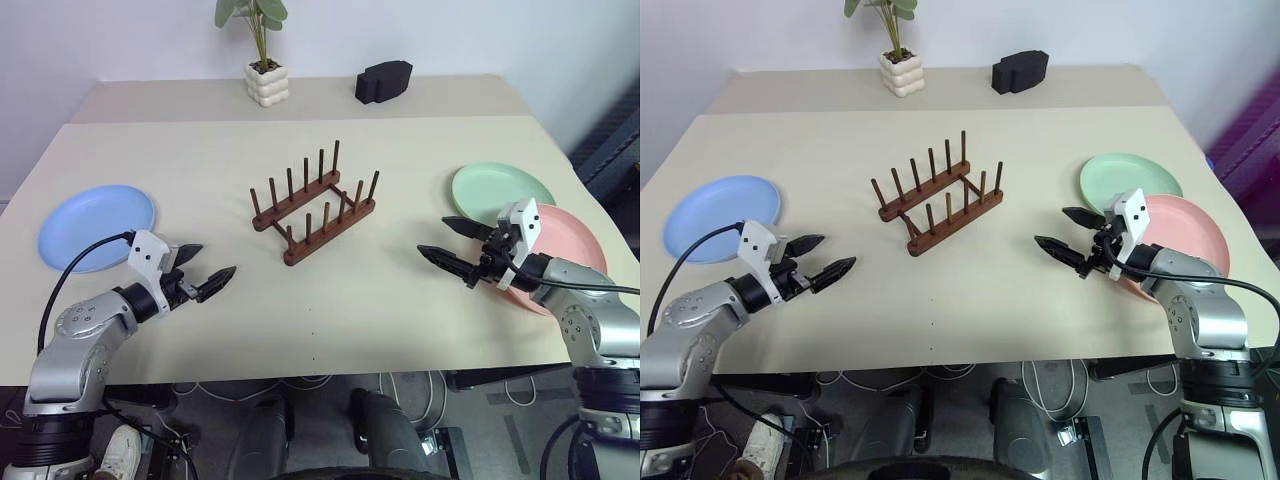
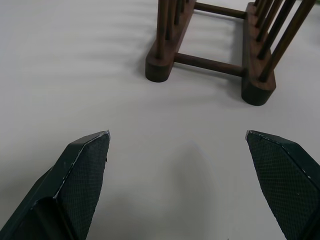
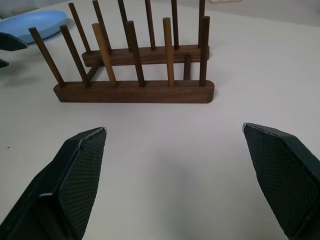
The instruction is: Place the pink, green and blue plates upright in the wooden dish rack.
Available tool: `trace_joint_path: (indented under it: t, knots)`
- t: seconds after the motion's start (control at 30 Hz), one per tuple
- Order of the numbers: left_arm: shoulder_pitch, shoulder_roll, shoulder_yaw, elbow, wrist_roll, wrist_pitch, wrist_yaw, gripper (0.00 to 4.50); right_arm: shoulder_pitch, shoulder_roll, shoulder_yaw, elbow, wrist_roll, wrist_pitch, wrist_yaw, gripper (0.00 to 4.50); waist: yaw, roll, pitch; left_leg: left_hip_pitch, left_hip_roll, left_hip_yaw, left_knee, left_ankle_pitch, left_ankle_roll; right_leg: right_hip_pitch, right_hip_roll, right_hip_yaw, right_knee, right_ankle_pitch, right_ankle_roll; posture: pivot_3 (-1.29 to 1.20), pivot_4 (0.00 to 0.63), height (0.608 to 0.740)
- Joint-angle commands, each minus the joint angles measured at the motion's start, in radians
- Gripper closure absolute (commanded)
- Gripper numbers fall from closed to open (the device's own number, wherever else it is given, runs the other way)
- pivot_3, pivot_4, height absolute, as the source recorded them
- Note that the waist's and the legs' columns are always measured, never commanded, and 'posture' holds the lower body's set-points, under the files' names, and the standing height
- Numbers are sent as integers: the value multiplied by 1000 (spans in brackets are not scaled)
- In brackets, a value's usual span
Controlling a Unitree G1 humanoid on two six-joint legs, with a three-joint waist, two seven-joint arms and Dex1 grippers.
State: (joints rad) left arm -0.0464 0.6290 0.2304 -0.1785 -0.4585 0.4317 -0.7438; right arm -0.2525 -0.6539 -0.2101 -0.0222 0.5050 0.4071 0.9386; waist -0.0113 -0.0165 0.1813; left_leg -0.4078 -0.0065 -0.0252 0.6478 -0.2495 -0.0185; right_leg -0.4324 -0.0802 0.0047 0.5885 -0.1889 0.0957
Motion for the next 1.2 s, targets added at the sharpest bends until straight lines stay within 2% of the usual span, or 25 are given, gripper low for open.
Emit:
trace_joint_path:
  t: [0.03,0.23,0.47,0.7,0.8,0.93,1.2]
  knots:
    - [-19,19,24,-27,-17,3,-9,0,-12,12,2,-9,-3,-30,-4,49,0,0,0,0,0,0,0,0,0,0,0,0,0,0,0,0,150,736]
    - [-29,9,8,-53,-44,33,-17,0,-40,46,22,6,-23,-62,-29,49,0,0,0,0,-1,0,1,0,0,0,0,0,1,0,0,0,150,736]
    - [-4,20,-28,-91,-53,75,-56,0,53,70,31,-111,2,-32,-69,49,1,0,0,0,-2,0,1,0,0,0,0,0,3,0,0,0,150,736]
    - [-14,-6,-147,-103,24,67,-35,0,89,97,59,-166,15,-8,-84,49,0,0,0,1,-1,0,2,0,0,0,0,1,5,-1,0,0,150,736]
    - [-65,-54,-233,-35,111,32,17,0,84,116,80,-175,8,-10,-96,49,3,0,0,1,-2,0,2,0,0,0,0,1,6,-1,0,0,150,736]
    - [-136,-123,-262,70,158,-12,63,0,100,136,93,-208,6,-9,-119,49,4,0,-1,1,-3,0,2,0,0,0,0,1,6,0,1,0,150,736]
    - [-266,-219,-362,285,232,-116,3,0,172,155,102,-308,18,8,-168,49,19,1,-2,3,-4,0,4,0,0,2,0,1,6,0,1,0,150,736]
